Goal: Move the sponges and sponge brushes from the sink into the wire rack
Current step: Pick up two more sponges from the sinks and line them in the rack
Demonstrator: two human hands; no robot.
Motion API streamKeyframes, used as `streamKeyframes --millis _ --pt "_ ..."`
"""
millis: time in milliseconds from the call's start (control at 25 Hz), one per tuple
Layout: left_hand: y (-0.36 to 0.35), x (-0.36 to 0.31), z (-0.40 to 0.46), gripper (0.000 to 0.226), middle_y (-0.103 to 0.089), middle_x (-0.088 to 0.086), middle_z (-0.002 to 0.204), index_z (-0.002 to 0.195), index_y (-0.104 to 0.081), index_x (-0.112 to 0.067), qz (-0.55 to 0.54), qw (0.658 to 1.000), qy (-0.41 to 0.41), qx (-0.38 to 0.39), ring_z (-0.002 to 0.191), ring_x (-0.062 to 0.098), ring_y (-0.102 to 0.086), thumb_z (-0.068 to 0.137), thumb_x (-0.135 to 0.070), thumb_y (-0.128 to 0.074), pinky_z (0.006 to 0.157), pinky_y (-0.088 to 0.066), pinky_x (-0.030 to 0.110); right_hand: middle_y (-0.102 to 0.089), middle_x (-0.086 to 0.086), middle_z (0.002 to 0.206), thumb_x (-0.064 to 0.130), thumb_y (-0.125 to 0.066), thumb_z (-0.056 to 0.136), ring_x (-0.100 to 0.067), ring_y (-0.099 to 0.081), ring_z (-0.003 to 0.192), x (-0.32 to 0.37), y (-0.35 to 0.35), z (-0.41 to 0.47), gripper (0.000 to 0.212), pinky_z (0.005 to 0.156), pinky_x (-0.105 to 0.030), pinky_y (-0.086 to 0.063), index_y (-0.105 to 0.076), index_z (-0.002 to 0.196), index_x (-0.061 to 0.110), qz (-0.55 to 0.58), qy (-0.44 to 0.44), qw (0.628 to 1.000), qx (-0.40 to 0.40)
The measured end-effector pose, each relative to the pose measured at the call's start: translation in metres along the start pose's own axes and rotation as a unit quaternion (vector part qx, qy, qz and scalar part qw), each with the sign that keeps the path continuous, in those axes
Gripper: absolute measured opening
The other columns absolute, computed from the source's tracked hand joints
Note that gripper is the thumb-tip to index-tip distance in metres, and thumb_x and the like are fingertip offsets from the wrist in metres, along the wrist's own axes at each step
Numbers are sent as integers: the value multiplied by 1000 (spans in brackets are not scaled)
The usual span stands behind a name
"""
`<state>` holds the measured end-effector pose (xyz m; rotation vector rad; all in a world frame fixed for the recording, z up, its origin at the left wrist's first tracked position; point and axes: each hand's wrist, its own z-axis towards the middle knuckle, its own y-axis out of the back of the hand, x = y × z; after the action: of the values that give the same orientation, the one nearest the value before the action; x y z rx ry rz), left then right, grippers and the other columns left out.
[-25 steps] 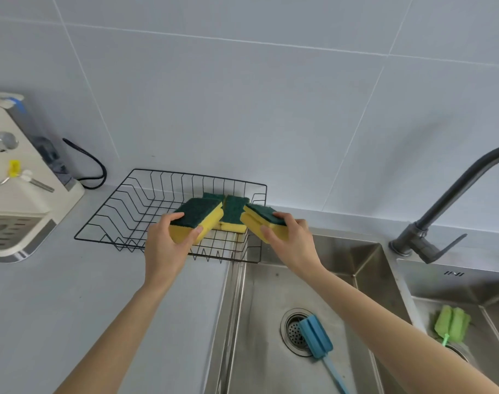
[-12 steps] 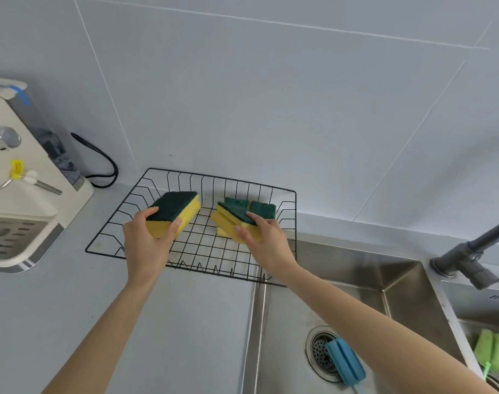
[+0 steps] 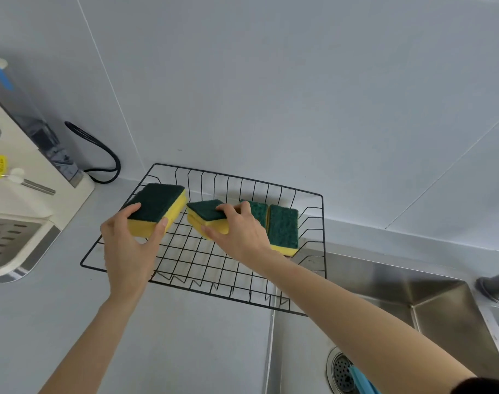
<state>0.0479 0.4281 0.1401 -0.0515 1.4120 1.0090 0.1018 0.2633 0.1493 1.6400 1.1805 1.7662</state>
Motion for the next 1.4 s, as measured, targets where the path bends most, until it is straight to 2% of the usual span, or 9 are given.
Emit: streamKeyframes --millis 160,360,520,680,840,960,1080,1200,1400 --pt "-5 7 3 54 -40 17 130 124 -42 -22 15 1000 -13 4 114 29 -45 77 -33 -66 81 -39 34 -38 -15 119 44 -55 85 -32 -51 101 5 -10 20 55 69 -38 -49 -39 125 10 -79 44 996 -16" --pt "-9 16 5 54 -40 16 130 124 -42 -22 17 999 -27 10 114 27 -45 76 -32 -66 83 -39 31 -38 -18 121 45 -55 84 -29 -45 108 -1 -23 37 55 73 -34 -50 -40 117 3 -147 68 986 -47" --pt "-10 19 4 54 -39 16 131 124 -43 -23 7 1000 -24 16 115 27 -45 76 -32 -66 84 -39 30 -41 -17 119 48 -55 83 -30 -44 107 -2 -42 40 56 87 -35 -42 -41 114 3 -182 66 979 -64" --pt "-11 18 2 54 -39 15 130 124 -42 -22 14 999 -28 21 113 25 -44 76 -30 -66 83 -39 30 -43 -15 115 54 -52 82 -28 -44 99 -4 -43 40 58 82 -35 -36 -41 111 5 -251 83 962 -65" --pt "-11 17 2 54 -38 15 131 124 -42 -23 9 999 -23 20 113 23 -43 77 -30 -66 82 -39 31 -42 -17 118 53 -54 81 -31 -42 105 -14 -35 35 60 88 -37 -36 -40 117 7 -256 106 961 -9" --pt "-10 16 4 54 -38 15 131 124 -42 -22 6 1000 -21 22 115 27 -44 77 -29 -66 84 -40 32 -38 -19 126 47 -61 79 -35 -38 115 -19 -33 35 64 99 -42 -33 -37 124 9 -248 113 962 7" --pt "-9 16 7 54 -38 16 131 124 -43 -22 1 1000 -22 19 116 28 -44 76 -28 -67 85 -39 31 -15 -20 149 41 -64 78 -40 -14 138 -23 -37 41 84 114 -50 -17 -16 143 18 -249 128 959 42" --pt "-10 17 8 54 -38 15 132 124 -43 -22 4 1000 -20 17 116 26 -44 76 -29 -67 86 -38 30 0 -16 155 41 -59 83 -43 1 141 -23 -47 46 83 116 -55 -7 -7 145 29 -265 151 950 64" --pt "-10 19 14 55 -40 16 130 123 -44 -21 16 999 -24 31 115 23 -43 74 -26 -69 86 -38 29 -10 -26 150 24 -58 87 -49 -3 138 -17 -57 46 69 112 -54 -22 -17 142 24 -242 123 962 39"
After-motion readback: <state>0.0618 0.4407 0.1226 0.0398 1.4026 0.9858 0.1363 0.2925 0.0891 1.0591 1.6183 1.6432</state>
